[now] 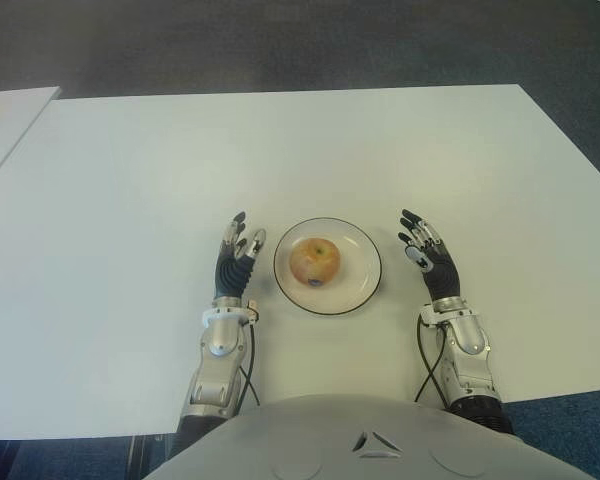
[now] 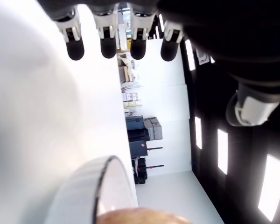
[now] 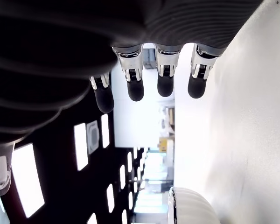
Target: Put the apples into the plate.
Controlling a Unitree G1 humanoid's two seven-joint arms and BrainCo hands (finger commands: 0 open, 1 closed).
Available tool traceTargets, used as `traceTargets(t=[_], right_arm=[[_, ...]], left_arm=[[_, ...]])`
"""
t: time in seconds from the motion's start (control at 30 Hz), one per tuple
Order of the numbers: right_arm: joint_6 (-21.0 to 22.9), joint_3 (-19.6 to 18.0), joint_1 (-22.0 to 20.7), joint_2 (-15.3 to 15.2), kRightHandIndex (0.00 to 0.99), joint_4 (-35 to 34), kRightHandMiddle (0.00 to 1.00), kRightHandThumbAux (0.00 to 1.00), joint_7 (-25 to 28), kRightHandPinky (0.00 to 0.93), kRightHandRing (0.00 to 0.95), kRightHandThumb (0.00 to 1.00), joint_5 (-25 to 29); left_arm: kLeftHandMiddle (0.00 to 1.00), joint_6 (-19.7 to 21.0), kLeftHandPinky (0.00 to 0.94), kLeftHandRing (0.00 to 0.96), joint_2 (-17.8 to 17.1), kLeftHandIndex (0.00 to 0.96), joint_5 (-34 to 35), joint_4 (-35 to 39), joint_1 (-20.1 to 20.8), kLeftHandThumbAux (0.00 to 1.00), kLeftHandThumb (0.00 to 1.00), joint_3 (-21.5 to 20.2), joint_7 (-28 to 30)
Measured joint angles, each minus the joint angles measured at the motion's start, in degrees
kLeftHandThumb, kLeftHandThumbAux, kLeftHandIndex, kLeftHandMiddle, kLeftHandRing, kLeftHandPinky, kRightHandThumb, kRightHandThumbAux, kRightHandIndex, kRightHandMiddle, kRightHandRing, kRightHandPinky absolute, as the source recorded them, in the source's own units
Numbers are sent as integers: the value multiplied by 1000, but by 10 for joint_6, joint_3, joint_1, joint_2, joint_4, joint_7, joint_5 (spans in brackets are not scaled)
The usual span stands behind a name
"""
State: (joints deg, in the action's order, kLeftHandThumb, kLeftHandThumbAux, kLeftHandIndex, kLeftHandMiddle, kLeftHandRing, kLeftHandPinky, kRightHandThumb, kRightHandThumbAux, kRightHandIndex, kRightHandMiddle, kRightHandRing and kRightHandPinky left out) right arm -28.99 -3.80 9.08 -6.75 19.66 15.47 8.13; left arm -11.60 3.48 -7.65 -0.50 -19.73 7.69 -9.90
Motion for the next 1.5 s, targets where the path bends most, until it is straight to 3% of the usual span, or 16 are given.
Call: traceTargets(t=[0.17, 0.4, 0.6, 0.87, 1.2, 1.5], right_arm=[[5, 0, 0, -3, 165, 0, 105, 472, 5, 54, 45, 140, 3], [6, -1, 0, -4, 168, 0, 107, 485, 12, 54, 49, 145, 12], [13, -1, 0, -5, 164, 0, 103, 499, 16, 52, 47, 152, 15], [15, -3, -2, -6, 152, 0, 97, 496, 19, 61, 46, 151, 22], [20, -2, 4, -7, 139, -10, 100, 498, 19, 41, 46, 147, 22], [27, 0, 21, -5, 152, -28, 103, 515, 19, 14, 35, 154, 24]], left_arm=[[71, -2, 5, 13, 2, 268, 27, 22, -31, 520, 91, 19, 0], [68, 7, 2, 7, 0, 183, 49, 20, -40, 498, 74, 26, -7], [52, -43, 25, 6, 1, 129, 49, -50, -17, 495, 38, 21, -13], [35, -90, 30, 2, 0, 100, 48, -88, -5, 498, 19, 25, -21], [40, -118, 35, 4, 1, 144, 51, -101, -15, 443, 0, 29, -31], [52, -160, 34, 18, 1, 114, 61, -120, -14, 438, 0, 29, -48]])
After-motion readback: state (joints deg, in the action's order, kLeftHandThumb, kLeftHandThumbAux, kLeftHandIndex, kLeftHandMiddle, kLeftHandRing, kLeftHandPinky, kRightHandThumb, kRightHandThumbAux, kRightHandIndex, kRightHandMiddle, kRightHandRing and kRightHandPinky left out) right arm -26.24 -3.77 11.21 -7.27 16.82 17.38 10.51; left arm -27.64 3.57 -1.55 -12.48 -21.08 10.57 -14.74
